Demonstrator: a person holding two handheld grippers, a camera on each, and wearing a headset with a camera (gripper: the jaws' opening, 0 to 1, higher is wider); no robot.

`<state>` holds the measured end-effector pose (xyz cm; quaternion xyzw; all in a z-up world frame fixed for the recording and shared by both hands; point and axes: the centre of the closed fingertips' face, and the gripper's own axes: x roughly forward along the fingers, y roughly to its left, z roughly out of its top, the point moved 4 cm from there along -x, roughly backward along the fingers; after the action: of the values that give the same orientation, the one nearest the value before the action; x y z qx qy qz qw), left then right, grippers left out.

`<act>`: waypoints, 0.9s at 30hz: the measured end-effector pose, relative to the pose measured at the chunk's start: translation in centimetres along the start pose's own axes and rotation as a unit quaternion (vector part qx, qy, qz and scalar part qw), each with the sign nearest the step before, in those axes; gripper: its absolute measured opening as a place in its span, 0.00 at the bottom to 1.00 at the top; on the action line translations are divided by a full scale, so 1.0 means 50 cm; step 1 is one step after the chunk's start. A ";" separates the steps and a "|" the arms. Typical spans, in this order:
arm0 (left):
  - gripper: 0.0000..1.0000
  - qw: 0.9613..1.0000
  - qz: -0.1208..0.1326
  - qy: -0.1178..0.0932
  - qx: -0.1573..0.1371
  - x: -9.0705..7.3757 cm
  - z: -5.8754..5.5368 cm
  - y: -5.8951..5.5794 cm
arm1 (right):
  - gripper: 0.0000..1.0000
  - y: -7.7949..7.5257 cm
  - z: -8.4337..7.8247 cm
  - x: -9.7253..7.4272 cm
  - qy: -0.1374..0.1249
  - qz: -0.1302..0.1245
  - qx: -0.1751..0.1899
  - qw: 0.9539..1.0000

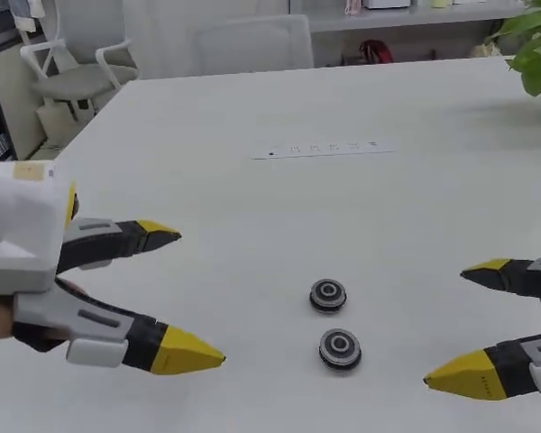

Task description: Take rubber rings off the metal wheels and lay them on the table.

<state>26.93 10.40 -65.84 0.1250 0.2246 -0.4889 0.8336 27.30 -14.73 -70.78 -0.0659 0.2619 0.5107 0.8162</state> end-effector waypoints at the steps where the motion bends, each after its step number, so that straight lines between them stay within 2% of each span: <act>1: 1.00 1.000 -0.002 -0.006 0.001 0.000 0.011 -0.001 | 0.96 -0.001 0.004 0.000 -0.001 0.001 -0.002 1.000; 2: 1.00 1.000 -0.007 -0.024 0.001 0.001 0.031 -0.003 | 0.96 -0.002 0.006 0.001 -0.002 0.001 -0.003 1.000; 5: 1.00 0.999 -0.020 -0.045 0.002 0.001 0.066 -0.010 | 0.96 -0.003 0.019 0.001 -0.007 0.003 -0.010 1.000; 10: 1.00 0.998 -0.025 -0.054 0.028 -0.011 0.118 -0.007 | 0.93 -0.003 0.044 0.002 -0.028 0.006 -0.007 1.000; 13: 1.00 0.996 -0.026 -0.072 0.050 -0.019 0.160 -0.019 | 0.93 -0.002 0.057 0.003 -0.037 0.008 -0.009 0.999; 17: 1.00 0.994 -0.028 -0.081 0.064 -0.026 0.183 -0.019 | 0.92 -0.003 0.077 0.004 -0.049 0.009 -0.011 0.999; 24: 1.00 0.991 -0.030 -0.102 0.079 -0.020 0.200 -0.010 | 0.90 0.005 0.119 0.004 -0.070 0.016 -0.031 0.997; 27: 1.00 0.988 -0.037 -0.124 0.084 -0.022 0.224 -0.008 | 0.88 0.005 0.141 0.002 -0.074 0.022 -0.040 0.996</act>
<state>28.95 6.26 -55.59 0.1248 0.0817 -0.5483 0.8228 29.63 -11.88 -64.77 -0.0544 0.1812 0.5424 0.8185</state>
